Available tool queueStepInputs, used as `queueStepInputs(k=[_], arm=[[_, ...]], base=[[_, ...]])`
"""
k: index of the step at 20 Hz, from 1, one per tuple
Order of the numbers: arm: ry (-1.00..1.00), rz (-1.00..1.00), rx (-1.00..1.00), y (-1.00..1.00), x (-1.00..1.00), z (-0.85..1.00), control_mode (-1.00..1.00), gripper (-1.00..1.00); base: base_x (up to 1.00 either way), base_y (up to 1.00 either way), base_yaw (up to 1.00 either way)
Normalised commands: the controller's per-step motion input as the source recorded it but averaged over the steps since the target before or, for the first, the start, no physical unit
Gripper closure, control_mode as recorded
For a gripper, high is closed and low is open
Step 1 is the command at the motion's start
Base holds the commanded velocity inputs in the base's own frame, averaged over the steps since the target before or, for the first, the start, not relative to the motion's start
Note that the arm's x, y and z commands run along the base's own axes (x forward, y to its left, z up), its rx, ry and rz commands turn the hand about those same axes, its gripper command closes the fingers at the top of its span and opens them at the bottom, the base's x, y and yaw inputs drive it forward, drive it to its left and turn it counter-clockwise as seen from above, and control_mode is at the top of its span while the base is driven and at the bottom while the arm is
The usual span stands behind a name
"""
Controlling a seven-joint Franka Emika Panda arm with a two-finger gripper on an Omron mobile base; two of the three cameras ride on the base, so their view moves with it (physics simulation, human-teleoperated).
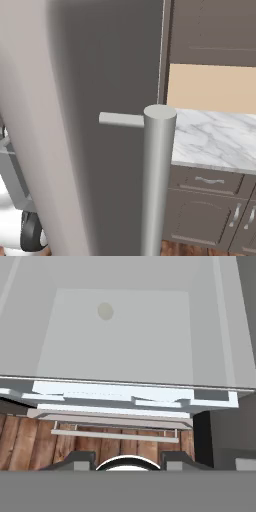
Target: Fully open the fridge drawer.
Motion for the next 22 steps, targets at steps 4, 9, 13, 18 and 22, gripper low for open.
queueStepInputs(k=[4,9,13,18,22], arm=[[0.00,0.00,0.00,0.00,-0.10,0.00,-1.00,-1.00],[-0.11,0.07,0.00,0.11,-0.36,0.00,-1.00,-1.00],[-0.16,0.11,-0.04,0.50,-0.46,0.00,-1.00,-1.00],[-0.11,0.10,-0.12,0.91,-0.48,0.00,-1.00,-1.00],[-0.09,0.10,-0.14,1.00,-0.47,-0.07,-1.00,-1.00]], base=[[0.00,0.00,0.00],[0.00,0.00,0.00],[0.00,0.00,0.00],[0.00,0.00,0.00],[0.00,0.00,0.00]])
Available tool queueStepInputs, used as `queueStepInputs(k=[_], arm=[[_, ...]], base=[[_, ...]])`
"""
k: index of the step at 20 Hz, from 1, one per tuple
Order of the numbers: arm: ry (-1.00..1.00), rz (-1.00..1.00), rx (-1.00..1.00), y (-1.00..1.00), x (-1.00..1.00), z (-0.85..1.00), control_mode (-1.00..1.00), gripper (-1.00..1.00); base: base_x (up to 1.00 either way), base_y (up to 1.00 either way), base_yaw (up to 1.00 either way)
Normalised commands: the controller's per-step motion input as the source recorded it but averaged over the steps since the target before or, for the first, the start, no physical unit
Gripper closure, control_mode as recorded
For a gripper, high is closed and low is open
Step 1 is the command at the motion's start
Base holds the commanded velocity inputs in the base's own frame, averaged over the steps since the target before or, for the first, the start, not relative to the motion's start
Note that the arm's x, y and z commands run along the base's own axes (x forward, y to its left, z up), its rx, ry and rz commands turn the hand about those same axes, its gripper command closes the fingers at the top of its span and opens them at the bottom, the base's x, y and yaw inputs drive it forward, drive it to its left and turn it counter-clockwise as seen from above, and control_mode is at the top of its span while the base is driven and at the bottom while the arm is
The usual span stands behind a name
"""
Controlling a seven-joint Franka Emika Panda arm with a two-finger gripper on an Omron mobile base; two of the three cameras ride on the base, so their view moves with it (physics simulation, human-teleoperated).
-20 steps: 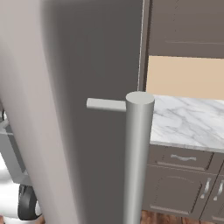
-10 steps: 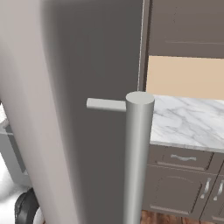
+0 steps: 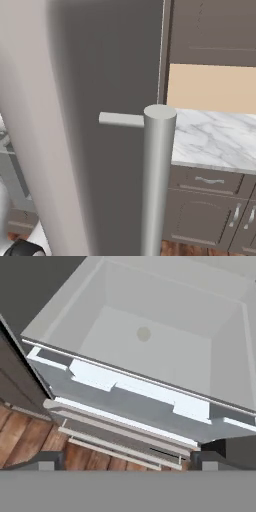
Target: Fully open the fridge drawer.
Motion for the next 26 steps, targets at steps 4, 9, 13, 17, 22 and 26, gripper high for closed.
queueStepInputs(k=[4,9,13,17,22,26], arm=[[-0.05,0.13,-0.15,1.00,-0.35,-0.26,-1.00,-1.00],[0.00,0.12,-0.11,0.60,-0.15,-0.22,-1.00,-1.00],[0.00,0.03,-0.09,0.12,-0.01,-0.06,-1.00,-1.00],[0.00,0.00,-0.06,0.04,0.00,0.00,-1.00,-1.00],[0.01,0.00,-0.03,0.00,0.03,-0.16,-1.00,-1.00],[0.05,0.00,-0.04,0.00,0.28,-0.49,-1.00,-1.00]], base=[[0.00,0.00,0.00],[0.00,0.00,0.00],[0.00,0.00,0.00],[0.00,0.00,0.00],[0.00,0.00,0.00],[0.00,0.00,0.00]])
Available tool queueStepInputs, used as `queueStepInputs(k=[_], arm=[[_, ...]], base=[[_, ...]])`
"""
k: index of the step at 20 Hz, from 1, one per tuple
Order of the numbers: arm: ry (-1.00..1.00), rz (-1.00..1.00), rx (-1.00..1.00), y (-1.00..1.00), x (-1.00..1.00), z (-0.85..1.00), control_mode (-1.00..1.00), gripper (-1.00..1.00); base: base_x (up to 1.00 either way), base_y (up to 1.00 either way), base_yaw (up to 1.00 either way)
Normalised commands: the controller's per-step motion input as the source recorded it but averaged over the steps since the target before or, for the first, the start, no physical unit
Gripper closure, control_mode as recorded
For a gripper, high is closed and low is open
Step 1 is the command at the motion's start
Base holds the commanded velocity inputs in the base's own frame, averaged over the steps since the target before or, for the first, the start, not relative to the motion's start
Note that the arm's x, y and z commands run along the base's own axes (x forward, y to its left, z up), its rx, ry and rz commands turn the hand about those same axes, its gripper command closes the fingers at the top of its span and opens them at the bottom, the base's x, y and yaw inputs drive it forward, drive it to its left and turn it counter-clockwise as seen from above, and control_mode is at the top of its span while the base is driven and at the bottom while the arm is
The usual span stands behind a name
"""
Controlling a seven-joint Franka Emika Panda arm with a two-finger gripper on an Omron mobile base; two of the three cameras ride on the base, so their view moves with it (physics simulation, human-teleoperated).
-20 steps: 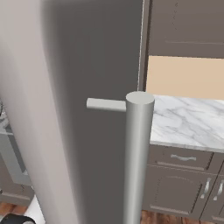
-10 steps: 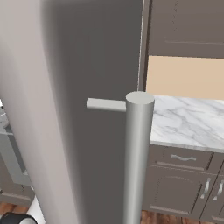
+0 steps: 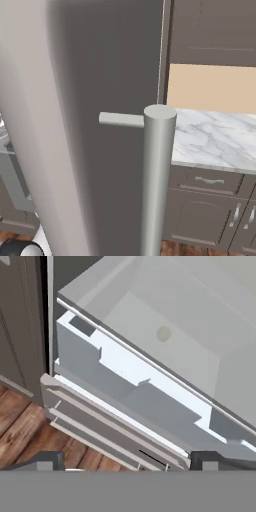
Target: Fully open the fridge drawer.
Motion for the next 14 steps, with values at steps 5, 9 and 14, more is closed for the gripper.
queueStepInputs(k=[5,9,14], arm=[[0.11,0.00,-0.02,0.00,0.34,-0.66,-1.00,-1.00],[0.02,0.00,0.00,-0.05,0.48,-0.32,-1.00,-1.00],[0.00,0.00,0.00,-0.17,0.36,-0.28,-1.00,-1.00]], base=[[0.00,0.00,0.00],[0.00,0.00,0.00],[0.00,0.00,0.00]])
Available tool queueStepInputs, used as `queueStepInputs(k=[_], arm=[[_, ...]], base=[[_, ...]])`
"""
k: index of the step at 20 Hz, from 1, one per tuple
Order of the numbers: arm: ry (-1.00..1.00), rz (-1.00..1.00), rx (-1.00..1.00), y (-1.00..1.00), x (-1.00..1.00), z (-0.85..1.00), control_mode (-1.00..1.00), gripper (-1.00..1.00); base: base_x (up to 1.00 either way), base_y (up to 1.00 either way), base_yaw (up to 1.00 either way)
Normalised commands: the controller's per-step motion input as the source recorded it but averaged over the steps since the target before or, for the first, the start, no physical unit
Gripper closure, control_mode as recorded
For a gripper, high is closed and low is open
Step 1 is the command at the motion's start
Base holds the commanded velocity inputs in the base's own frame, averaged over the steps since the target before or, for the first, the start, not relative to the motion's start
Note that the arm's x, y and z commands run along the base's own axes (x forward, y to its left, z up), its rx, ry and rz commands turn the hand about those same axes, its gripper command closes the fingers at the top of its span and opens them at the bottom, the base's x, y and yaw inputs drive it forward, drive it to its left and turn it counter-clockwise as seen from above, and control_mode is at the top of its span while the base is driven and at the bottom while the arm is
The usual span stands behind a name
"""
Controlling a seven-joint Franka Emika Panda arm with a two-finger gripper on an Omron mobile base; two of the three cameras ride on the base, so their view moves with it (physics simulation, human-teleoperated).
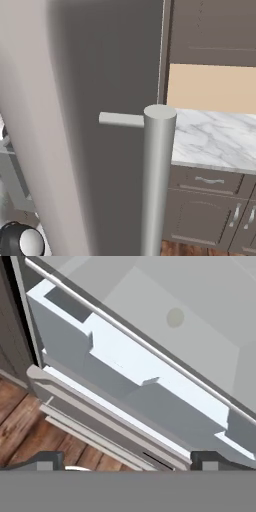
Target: Fully open the fridge drawer.
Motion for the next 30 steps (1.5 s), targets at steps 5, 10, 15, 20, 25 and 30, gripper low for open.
queueStepInputs(k=[5,10,15,20,25,30], arm=[[0.00,0.00,0.00,-0.18,0.34,-0.34,-1.00,-1.00],[0.00,0.00,0.00,-0.12,0.18,-0.33,-1.00,-1.00],[0.00,-0.04,0.08,-0.03,0.16,-0.35,-1.00,-1.00],[0.00,-0.09,0.06,0.00,0.32,-0.06,-1.00,-1.00],[0.00,-0.07,0.01,0.00,0.29,-0.02,-1.00,-1.00],[0.00,-0.05,0.00,0.00,0.19,-0.10,-1.00,-1.00]], base=[[0.00,0.00,0.00],[0.00,0.00,0.00],[0.00,0.00,0.00],[0.00,0.00,0.00],[0.00,0.00,0.00],[0.00,0.00,0.00]])
